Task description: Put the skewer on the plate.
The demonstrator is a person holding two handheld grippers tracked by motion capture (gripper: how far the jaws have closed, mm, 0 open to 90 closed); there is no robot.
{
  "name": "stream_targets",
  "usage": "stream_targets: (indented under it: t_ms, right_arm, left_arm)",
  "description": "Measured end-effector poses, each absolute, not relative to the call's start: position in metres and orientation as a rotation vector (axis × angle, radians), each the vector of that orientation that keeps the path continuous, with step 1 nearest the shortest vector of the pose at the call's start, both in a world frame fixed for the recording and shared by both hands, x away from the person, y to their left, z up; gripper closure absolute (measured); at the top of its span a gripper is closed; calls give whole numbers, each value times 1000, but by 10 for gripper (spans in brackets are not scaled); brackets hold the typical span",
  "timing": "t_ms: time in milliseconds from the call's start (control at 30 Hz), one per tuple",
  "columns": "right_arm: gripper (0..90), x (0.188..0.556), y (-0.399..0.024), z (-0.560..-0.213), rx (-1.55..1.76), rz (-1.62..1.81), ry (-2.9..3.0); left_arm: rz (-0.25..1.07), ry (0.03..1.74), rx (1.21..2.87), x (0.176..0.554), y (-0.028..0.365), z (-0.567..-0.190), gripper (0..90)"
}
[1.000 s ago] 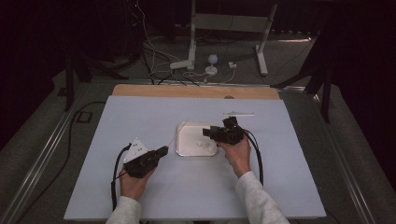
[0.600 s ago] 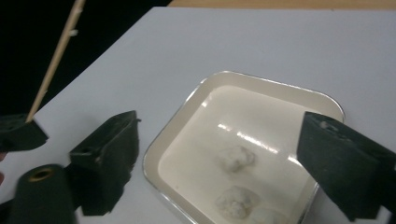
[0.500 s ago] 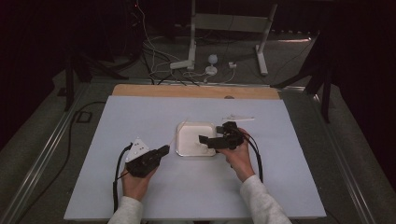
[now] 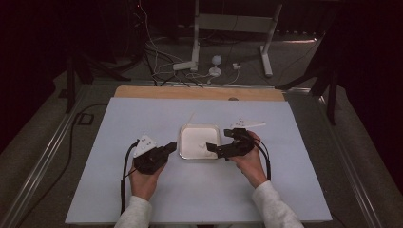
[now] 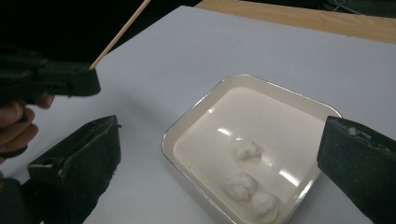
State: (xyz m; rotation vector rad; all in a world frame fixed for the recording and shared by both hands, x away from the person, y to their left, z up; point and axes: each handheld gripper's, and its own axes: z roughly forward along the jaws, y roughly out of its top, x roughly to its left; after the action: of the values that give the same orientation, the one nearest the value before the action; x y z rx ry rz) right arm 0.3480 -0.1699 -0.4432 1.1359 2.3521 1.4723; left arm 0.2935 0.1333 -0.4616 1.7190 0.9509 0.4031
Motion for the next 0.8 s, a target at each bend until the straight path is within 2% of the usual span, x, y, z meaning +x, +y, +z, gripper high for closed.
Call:
stream_targets:
  t_ms: [800]
  right_arm:
    - [0,325,-213,-438,1150,1494,2285]
  left_arm:
    - [391,1066,1675,318,109,-464,895]
